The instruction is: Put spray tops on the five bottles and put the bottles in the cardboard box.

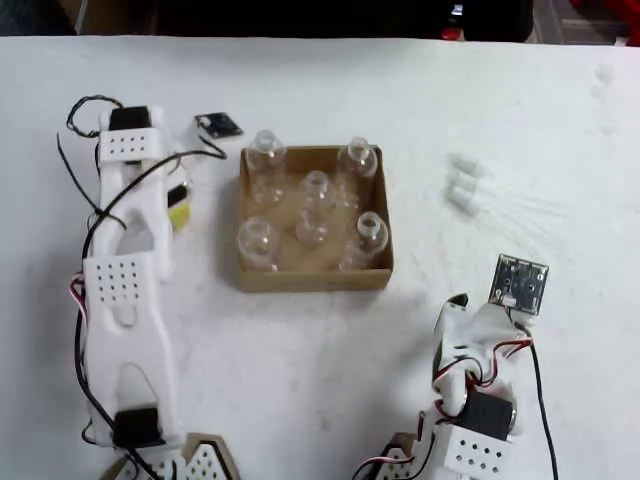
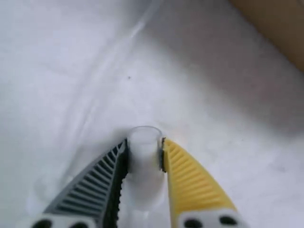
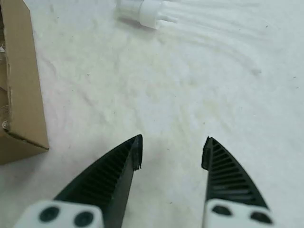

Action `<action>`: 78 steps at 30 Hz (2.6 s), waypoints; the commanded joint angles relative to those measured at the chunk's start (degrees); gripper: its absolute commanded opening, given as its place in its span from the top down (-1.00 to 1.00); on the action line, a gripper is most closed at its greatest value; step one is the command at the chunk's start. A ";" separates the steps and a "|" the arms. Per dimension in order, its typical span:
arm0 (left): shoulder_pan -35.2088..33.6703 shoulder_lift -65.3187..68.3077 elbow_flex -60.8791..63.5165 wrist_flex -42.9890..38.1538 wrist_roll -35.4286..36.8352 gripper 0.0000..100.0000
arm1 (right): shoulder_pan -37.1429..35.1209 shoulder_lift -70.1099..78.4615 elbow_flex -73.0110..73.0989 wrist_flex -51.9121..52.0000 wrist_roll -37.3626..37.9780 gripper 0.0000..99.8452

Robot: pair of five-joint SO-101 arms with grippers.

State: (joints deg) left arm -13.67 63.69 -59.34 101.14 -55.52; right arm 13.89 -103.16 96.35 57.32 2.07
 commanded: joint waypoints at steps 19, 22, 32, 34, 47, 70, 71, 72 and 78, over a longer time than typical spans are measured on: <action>5.49 -48.92 27.96 1.05 18.90 0.96 | -0.13 -0.22 0.44 0.48 -0.09 0.63; 8.57 -59.82 34.64 0.70 18.73 0.96 | -0.13 -0.22 0.44 0.48 -0.09 0.63; 8.92 -83.56 47.74 -5.01 18.90 0.96 | -0.04 -0.22 0.44 0.48 -0.09 0.63; 7.87 -87.87 50.37 -7.30 18.99 0.96 | -0.04 -0.22 0.44 0.48 -0.09 0.63; 5.93 -122.68 84.66 -40.62 42.90 0.96 | -0.04 -0.22 0.44 0.48 -0.09 0.63; 25.45 -114.51 96.97 -94.51 51.60 0.96 | -0.04 -0.22 0.44 0.48 -0.09 0.63; 25.80 -111.87 95.38 -94.51 51.34 0.96 | -0.04 -0.22 0.44 0.48 -0.09 0.63; 26.24 -109.32 93.89 -94.51 51.08 0.96 | -0.04 -0.22 0.44 0.48 -0.09 0.63; 27.38 -96.92 86.24 -94.86 50.81 0.96 | -0.04 -0.22 0.44 1.10 -0.09 0.63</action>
State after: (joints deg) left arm 12.79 -39.60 33.93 8.04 -3.91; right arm 13.80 -103.16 96.35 57.58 2.07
